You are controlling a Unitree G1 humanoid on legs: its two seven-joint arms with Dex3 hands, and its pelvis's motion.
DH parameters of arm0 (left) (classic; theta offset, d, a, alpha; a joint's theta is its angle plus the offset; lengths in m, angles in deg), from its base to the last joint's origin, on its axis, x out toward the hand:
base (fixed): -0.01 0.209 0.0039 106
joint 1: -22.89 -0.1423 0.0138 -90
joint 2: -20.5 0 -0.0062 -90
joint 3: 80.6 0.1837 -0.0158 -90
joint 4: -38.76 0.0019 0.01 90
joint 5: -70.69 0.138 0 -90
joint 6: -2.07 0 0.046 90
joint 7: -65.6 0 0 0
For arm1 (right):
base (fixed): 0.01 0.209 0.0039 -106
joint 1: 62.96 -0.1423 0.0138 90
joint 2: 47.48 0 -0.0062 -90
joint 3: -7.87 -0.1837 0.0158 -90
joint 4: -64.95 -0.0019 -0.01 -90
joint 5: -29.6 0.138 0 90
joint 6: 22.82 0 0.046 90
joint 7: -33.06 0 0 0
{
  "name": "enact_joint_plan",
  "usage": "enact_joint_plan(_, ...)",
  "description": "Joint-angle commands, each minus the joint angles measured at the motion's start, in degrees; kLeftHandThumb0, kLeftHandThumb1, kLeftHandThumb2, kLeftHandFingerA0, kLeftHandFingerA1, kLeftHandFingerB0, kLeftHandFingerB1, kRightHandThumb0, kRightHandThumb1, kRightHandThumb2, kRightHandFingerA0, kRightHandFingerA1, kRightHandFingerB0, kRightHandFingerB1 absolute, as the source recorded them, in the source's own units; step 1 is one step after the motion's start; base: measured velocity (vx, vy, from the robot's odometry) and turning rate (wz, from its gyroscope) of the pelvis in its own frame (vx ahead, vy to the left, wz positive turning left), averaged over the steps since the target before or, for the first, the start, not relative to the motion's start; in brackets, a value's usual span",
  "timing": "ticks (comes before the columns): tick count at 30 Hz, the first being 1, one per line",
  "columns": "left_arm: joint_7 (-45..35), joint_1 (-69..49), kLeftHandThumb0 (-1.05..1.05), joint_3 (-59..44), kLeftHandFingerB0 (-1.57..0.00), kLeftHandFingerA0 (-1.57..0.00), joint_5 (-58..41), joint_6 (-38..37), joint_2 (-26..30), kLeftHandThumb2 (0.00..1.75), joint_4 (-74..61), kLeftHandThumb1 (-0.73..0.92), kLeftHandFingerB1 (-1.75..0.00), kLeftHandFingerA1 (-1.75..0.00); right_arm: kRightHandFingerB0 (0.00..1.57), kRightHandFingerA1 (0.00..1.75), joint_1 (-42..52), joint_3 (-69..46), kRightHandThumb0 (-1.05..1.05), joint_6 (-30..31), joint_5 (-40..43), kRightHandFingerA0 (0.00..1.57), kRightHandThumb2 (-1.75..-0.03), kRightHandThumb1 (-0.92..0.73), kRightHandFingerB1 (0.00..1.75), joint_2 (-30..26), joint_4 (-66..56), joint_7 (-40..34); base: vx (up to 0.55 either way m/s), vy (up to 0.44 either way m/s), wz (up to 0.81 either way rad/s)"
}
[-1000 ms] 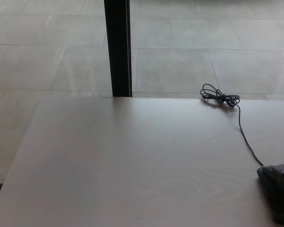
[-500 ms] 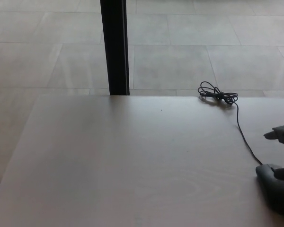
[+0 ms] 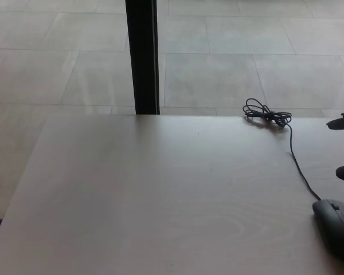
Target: The robot uses its right fingers to click on the left button of the black mouse placed on the table.
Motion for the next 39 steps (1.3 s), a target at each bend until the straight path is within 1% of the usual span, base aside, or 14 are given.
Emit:
enact_joint_plan(1, -0.2, -0.5, -0.76, -0.3, -0.58, -0.77, -0.5, -0.8, 0.6, 0.62, 0.3, 0.71, -0.49, -0.61, 0.44, 0.44, 2.5, -4.5, -0.68, 0.4, 3.3, 0.30, -0.65, -0.76, 0.38, -2.6, 1.5, 0.2, 0.00, 0.000, 0.00)
enact_joint_plan(12, -0.5, -1.1, -0.73, -0.2, -0.57, -0.70, -0.5, -0.6, 0.5, 0.62, 0.0, 0.72, -0.50, -0.59, 0.50, 0.43, 14.3, -23.6, -0.74, -6.0, 13.0, 0.36, -0.65, -0.81, 0.37, -6.1, 17.6, -9.3, 0.00, 0.000, 0.00)
enact_joint_plan(19, -0.7, -1.0, -0.74, -0.7, -0.58, -0.71, -0.9, -0.3, 0.6, 0.61, 0.4, 0.71, -0.50, -0.60, 0.51, 0.42, 21.1, -32.9, -0.76, -7.4, 21.2, 0.48, -0.65, -0.82, 0.39, 0.4, 25.3, -11.8, 0.00, 0.000, 0.00)
enact_joint_plan(20, -0.6, -1.0, -0.76, -0.4, -0.59, -0.73, -0.6, -0.7, 0.3, 0.61, 0.3, 0.71, -0.51, -0.60, 0.43, 0.77, 22.2, -34.5, -0.78, -5.2, 22.9, 0.67, -1.05, -0.67, 0.53, 2.1, 24.4, -11.4, 0.00, 0.000, 0.00)
enact_joint_plan(21, -0.6, -1.0, -0.76, -0.4, -0.59, -0.68, -0.6, -0.8, 0.3, 0.61, 0.3, 0.71, -0.50, -0.58, 0.47, 0.72, 22.6, -35.3, -0.77, -5.6, 23.7, 0.79, -0.65, -0.85, 0.40, 3.0, 24.7, -11.4, 0.00, 0.000, 0.00)
enact_joint_plan(24, -1.3, -1.1, -0.76, -0.7, -0.58, -0.71, -1.0, -0.7, 0.0, 0.62, 0.3, 0.71, -0.51, -0.60, 0.47, 0.72, 23.0, -39.4, -0.72, -4.3, 29.1, 0.84, -0.65, -0.82, 0.39, 7.4, 26.3, -9.6, 0.00, 0.000, 0.00)
enact_joint_plan(26, -0.6, -1.3, -0.75, 0.2, -0.58, -0.72, 0.0, -1.1, -0.5, 0.62, 0.5, 0.73, -0.50, -0.57, 0.35, 1.28, 22.0, -43.3, -0.69, -1.8, 33.7, 1.11, -1.01, -0.62, 0.52, 11.3, 30.4, -8.9, 0.00, 0.000, 0.00)
enact_joint_plan(29, -0.6, -1.5, -0.75, 0.5, -0.58, -0.72, 0.3, -1.2, -0.4, 0.62, 0.5, 0.73, -0.50, -0.57, 0.35, 1.28, 21.7, -44.8, -0.69, -1.8, 34.6, 1.11, -1.01, -0.62, 0.52, 12.7, 31.8, -8.5, 0.00, 0.000, 0.00)
enact_joint_plan(30, -0.3, -1.2, -0.77, -0.3, -0.61, -0.72, -0.6, -0.3, -0.3, 0.61, 0.5, 0.70, -0.49, -0.57, 0.36, 1.07, 21.4, -45.9, -0.66, -1.5, 36.0, 0.98, -0.65, -0.80, 0.37, 13.6, 33.9, -7.3, 0.00, 0.000, 0.00)
enact_joint_plan(31, -0.2, -1.1, -0.78, -0.2, -0.58, -0.73, -0.5, -0.6, -0.2, 0.61, 0.3, 0.72, -0.48, -0.58, 0.37, 0.71, 20.9, -47.6, -0.64, -0.9, 37.7, 0.83, -0.64, -0.79, 0.37, 14.5, 35.9, -6.2, 0.00, 0.000, 0.00)
enact_joint_plan(35, -0.7, -1.3, -0.78, 0.1, -0.56, -0.71, -0.2, -1.3, 0.0, 0.62, 0.2, 0.72, -0.48, -0.57, 0.31, 0.64, 19.3, -50.5, -0.67, 1.4, 40.4, 0.72, -0.95, -0.64, 0.49, 15.2, 39.1, -3.5, 0.00, 0.000, 0.00)
enact_joint_plan(36, -0.3, -1.4, -0.79, 0.7, -0.58, -0.72, 0.5, -1.4, 0.1, 0.62, 0.3, 0.73, -0.49, -0.57, 0.35, 0.55, 19.1, -51.2, -0.64, 1.8, 40.8, 0.88, -0.64, -0.77, 0.36, 15.6, 39.7, -2.9, 0.00, 0.000, 0.00)
enact_joint_plan(37, -0.6, -1.2, -0.78, 0.1, -0.59, -0.71, -0.1, -0.9, 0.1, 0.61, 0.5, 0.71, -0.49, -0.57, 0.33, 0.64, 19.2, -50.9, -0.69, 1.5, 40.4, 0.70, -0.95, -0.63, 0.50, 15.7, 39.6, -3.1, 0.00, 0.000, 0.00)
enact_joint_plan(39, -0.2, -1.3, -0.78, 1.0, -0.59, -0.72, 0.8, -1.4, 0.1, 0.62, 0.4, 0.72, -0.49, -0.56, 0.32, 0.63, 19.4, -50.7, -0.67, 1.2, 39.9, 0.67, -0.95, -0.64, 0.50, 15.7, 39.7, -2.4, 0.00, 0.000, 0.00)
